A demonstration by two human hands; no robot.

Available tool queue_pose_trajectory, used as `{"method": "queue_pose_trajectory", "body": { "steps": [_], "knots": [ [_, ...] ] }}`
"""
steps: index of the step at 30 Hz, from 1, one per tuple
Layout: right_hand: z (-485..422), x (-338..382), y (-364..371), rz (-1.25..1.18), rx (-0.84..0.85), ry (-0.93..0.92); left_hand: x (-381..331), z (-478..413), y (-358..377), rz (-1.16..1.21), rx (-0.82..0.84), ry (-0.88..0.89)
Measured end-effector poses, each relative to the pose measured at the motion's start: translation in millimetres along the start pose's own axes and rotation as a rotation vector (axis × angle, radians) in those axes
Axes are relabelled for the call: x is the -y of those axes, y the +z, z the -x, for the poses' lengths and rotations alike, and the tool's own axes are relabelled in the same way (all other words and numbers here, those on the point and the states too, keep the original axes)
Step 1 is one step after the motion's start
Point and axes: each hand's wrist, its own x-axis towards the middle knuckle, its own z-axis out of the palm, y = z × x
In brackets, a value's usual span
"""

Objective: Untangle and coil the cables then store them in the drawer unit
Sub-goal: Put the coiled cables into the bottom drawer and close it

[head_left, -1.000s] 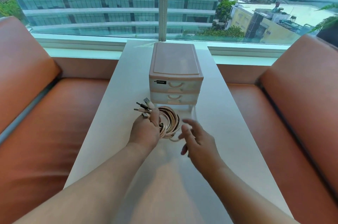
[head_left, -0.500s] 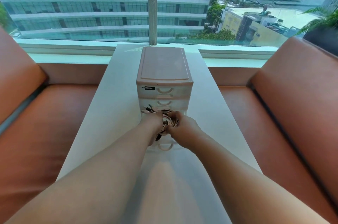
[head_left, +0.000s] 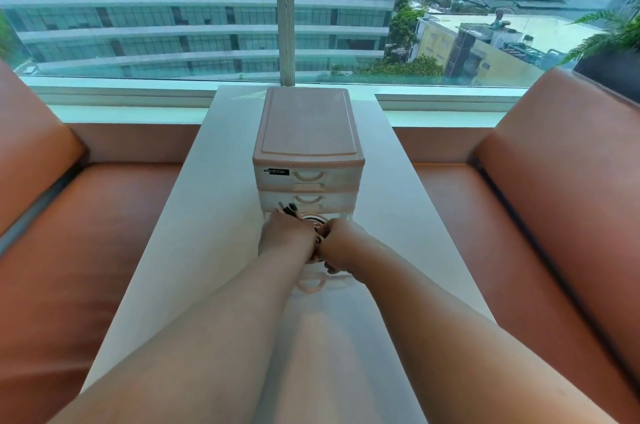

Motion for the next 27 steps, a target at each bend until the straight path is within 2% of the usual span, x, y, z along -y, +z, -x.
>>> {"method": "queue_pose_trajectory", "body": {
  "steps": [6, 11, 14, 19, 23, 27],
  "knots": [
    [1.8, 0.8, -4.3, 0.102, -0.005, 0.002, -10.5, -2.6, -10.8, -0.45, -0.003, 0.207],
    [1.4, 1.4, -4.2, 0.115, -0.014, -0.002, 0.8, -0.5, -8.4, -0.424, -0.101, 0.318],
    [1.7, 2.2, -3.4, 0.108, -0.016, -0.004, 8.9, 0.3, -8.7, -0.423, -0.166, 0.464],
    [1.6, 3.1, -1.6, 0.103, -0.016, 0.001, 16.6, -1.3, -12.1, -0.561, -0.342, 0.7],
    [1.6, 2.5, -1.5, 0.083, -0.012, -0.001, 19.6, -7.8, -12.9, -0.791, -0.369, 1.008],
    [-0.9, 1.9, -1.1, 0.081, -0.022, -0.003, 28.0, -15.9, -23.0, -0.881, -0.358, 1.146]
  ]
}}
